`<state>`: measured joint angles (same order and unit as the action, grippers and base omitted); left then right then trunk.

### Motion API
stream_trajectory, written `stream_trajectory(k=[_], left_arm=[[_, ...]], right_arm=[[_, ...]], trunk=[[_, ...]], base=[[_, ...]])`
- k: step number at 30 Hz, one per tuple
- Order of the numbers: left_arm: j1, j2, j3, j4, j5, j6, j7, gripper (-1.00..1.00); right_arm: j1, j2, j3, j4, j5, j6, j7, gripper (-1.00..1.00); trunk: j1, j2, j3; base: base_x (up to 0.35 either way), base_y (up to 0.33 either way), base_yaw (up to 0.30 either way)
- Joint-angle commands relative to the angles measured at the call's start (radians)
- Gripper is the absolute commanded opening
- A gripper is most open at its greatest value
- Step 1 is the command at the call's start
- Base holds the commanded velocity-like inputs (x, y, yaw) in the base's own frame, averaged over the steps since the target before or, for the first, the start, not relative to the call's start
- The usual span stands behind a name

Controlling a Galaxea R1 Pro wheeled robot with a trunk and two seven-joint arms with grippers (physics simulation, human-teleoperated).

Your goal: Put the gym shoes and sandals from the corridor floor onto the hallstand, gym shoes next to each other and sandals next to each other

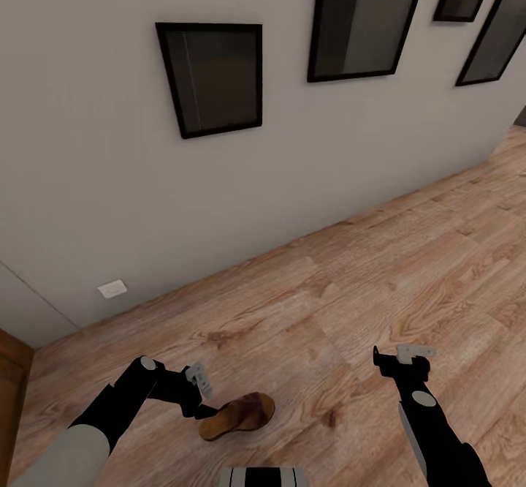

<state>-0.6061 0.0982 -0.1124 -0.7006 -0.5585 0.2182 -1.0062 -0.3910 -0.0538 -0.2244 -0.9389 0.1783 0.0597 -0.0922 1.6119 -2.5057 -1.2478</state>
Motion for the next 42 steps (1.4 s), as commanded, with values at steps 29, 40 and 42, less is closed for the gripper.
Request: stream_trajectory(k=[29, 40, 42], left_arm=[[0.003, 0.000, -0.002, -0.002, 0.002, 0.010, -0.001, 1.00], [0.002, 0.000, -0.003, -0.003, 0.002, 0.011, 0.000, 1.00], [0.002, 0.000, -0.003, -0.003, 0.002, 0.011, 0.000, 1.00]], right_arm=[[0.000, 0.000, 0.000, -0.001, 0.009, 0.006, -0.003, 1.00], [0.000, 0.000, 0.000, -0.002, 0.010, 0.006, -0.003, 1.00], [0.000, 0.000, 0.000, -0.002, 0.010, 0.006, -0.003, 1.00]], trunk=[[0.000, 0.000, -0.001], [0.000, 0.000, -0.001], [0.000, -0.001, -0.005]], base=[[0.048, 0.000, 0.000], [0.002, 0.000, 0.000], [0.000, 0.000, 0.000]])
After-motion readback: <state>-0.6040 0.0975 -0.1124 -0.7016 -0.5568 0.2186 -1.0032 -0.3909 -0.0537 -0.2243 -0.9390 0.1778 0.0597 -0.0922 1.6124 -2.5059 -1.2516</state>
